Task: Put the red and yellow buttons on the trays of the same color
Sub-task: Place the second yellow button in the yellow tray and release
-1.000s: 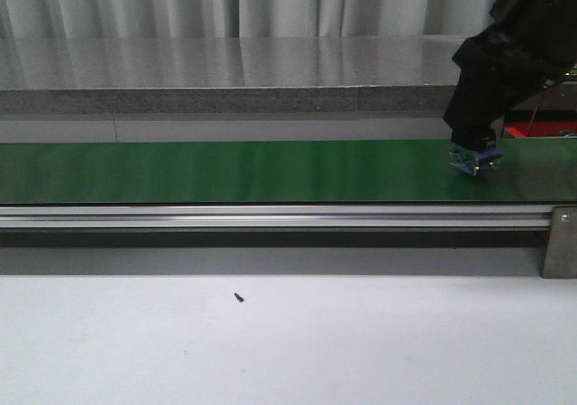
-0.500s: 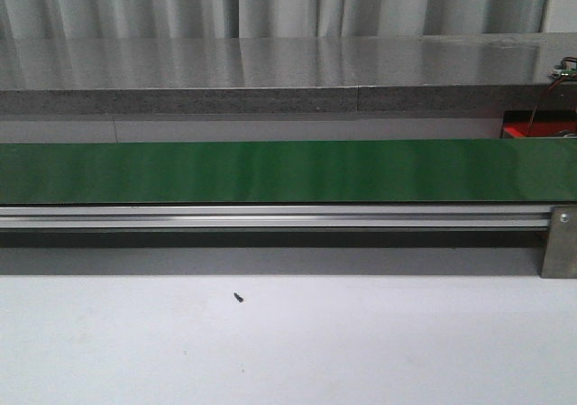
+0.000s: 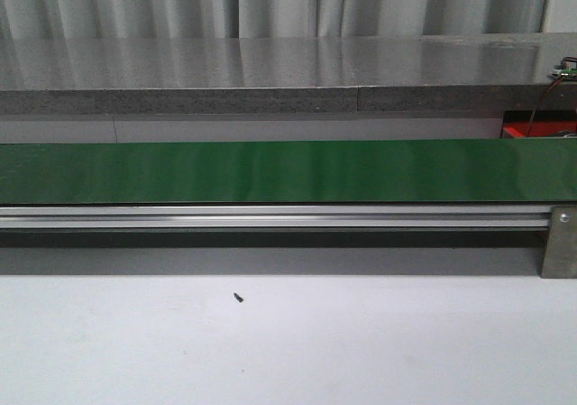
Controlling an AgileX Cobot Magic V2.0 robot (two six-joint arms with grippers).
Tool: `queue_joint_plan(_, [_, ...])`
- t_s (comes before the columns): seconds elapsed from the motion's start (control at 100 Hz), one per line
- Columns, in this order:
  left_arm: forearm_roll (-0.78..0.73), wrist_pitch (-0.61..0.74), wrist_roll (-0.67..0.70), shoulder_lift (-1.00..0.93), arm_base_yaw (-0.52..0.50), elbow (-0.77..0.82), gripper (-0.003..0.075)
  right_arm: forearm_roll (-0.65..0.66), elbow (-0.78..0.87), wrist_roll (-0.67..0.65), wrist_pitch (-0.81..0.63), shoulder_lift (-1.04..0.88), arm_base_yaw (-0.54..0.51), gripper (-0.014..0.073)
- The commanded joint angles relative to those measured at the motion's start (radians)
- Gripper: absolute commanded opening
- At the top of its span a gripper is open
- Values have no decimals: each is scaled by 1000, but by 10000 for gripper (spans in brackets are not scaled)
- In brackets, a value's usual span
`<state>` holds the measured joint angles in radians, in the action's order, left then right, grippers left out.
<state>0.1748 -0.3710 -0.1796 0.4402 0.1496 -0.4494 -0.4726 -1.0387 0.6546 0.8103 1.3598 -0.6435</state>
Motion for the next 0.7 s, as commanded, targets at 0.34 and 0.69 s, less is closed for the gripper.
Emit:
queue_joint_plan(0.34, [13,82,4,3,7,-30,-20,-41,235,51,-306,-30,-15,237])
queue_joint_plan(0.69, [13,82,4,3,7,-30,-20,-131,241,122,-311,67,17,237])
